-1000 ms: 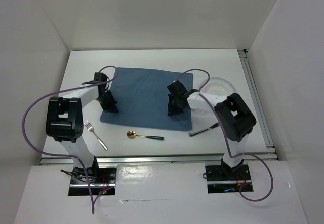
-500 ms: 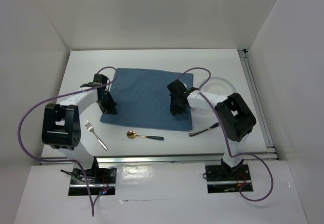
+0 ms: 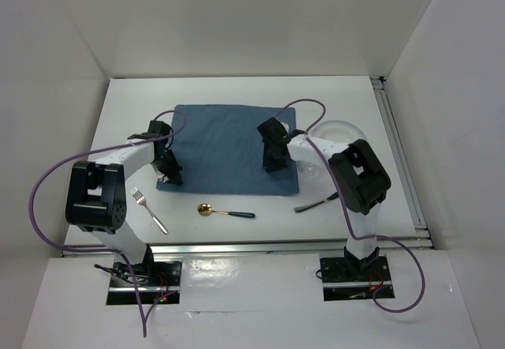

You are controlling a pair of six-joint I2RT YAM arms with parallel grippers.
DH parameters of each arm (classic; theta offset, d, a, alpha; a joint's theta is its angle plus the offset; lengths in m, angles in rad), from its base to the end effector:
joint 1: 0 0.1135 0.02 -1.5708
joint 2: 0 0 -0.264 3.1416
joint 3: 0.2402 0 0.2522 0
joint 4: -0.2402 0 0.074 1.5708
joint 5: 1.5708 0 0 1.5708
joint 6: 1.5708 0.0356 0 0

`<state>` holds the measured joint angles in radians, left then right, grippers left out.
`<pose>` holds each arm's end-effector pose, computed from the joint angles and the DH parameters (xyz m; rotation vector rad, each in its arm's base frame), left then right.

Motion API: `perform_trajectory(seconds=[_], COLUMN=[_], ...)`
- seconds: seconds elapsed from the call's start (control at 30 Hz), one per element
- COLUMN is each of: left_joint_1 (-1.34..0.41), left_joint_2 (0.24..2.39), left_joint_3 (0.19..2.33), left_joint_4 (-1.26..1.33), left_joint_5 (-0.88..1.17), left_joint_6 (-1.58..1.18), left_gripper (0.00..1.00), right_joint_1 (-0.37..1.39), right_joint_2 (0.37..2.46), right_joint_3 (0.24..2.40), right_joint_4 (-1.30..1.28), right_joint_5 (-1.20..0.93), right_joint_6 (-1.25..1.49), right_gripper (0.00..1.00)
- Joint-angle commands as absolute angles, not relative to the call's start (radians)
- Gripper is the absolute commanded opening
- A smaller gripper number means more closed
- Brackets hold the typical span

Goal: Set the dinner table for one person

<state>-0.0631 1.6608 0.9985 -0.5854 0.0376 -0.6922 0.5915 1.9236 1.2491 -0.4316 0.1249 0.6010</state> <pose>0.3079 -0.0208 0.1692 -0.8724 2.7098 -0.2208 0.3254 0.2132 0.1574 0.0524 2.6799 0.2174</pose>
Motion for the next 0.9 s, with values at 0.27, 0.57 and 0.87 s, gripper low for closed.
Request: perform_trajectory(seconds=[0.27, 0.57, 0.87], left_joint_1=[-0.086, -0.13, -0.14], left_joint_2=[1.618, 1.545, 1.422], left_joint_3=[1.052, 1.308, 1.468], left_joint_4=[-0.601, -0.741, -0.804], left_joint_5=[0.017, 0.034, 0.029], left_joint_6=[-0.692, -0.643, -0.552], left_gripper=[0.0, 0.02, 0.48], right_joint_1=[0.554, 0.563, 0.302], right_joint_2=[1.87, 1.637, 1.393], right_joint_3=[1.273, 1.502, 1.321], right_joint_4=[-0.511, -0.624, -0.736], right_joint_5=[0.173, 0.208, 0.174], right_joint_6=[0.569, 0.52, 0.474], right_gripper=[0.0, 0.37, 0.88])
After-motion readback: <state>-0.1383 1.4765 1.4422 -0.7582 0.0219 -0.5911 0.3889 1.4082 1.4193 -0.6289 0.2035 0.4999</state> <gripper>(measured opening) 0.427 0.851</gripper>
